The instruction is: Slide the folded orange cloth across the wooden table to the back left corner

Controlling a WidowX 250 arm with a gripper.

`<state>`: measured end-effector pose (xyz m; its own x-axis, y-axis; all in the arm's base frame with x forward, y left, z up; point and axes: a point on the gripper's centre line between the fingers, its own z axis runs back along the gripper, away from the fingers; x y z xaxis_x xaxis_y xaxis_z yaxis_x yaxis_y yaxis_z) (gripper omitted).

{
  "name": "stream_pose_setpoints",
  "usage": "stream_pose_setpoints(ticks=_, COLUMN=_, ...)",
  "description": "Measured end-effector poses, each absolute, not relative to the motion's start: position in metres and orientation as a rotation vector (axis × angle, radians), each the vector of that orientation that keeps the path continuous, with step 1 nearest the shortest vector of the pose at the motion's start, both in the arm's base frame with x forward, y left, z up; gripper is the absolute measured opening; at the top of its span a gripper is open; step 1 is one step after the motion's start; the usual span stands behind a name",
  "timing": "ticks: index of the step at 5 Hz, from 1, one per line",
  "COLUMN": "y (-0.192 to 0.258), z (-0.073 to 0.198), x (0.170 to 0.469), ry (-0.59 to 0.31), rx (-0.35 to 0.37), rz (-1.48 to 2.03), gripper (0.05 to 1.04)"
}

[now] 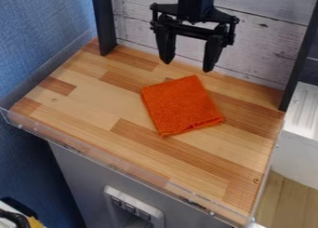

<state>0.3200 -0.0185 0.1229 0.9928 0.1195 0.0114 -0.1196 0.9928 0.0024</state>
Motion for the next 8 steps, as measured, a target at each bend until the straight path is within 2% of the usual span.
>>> stream_pose_setpoints(ticks=1, y=-0.018, z=0.124, x=0.325, ry=-0.001, rx=0.009, rz=0.119, gripper=0.999)
stream_pose_setpoints(ticks=2, y=-0.018, z=0.124, x=0.329, ry=0.000, rx=0.010, rz=0.118, gripper=0.958)
stream_pose_setpoints(ticks=4, y=-0.015, z=0.103, x=0.340, ry=-0.017, rx=0.011, rz=0.130, gripper=0.375)
stream_pose_setpoints(ticks=5, y=-0.015, z=0.085, x=0.344, ry=-0.015, rx=0.011, rz=0.127, gripper=0.158)
stream_pose_setpoints(ticks=6, y=-0.015, z=0.072, x=0.343, ry=-0.017, rx=0.010, rz=0.140, gripper=0.067)
stream_pose_setpoints(ticks=8, y=-0.016, z=0.038, x=0.339, ry=-0.012, rx=0.009, rz=0.154, gripper=0.059)
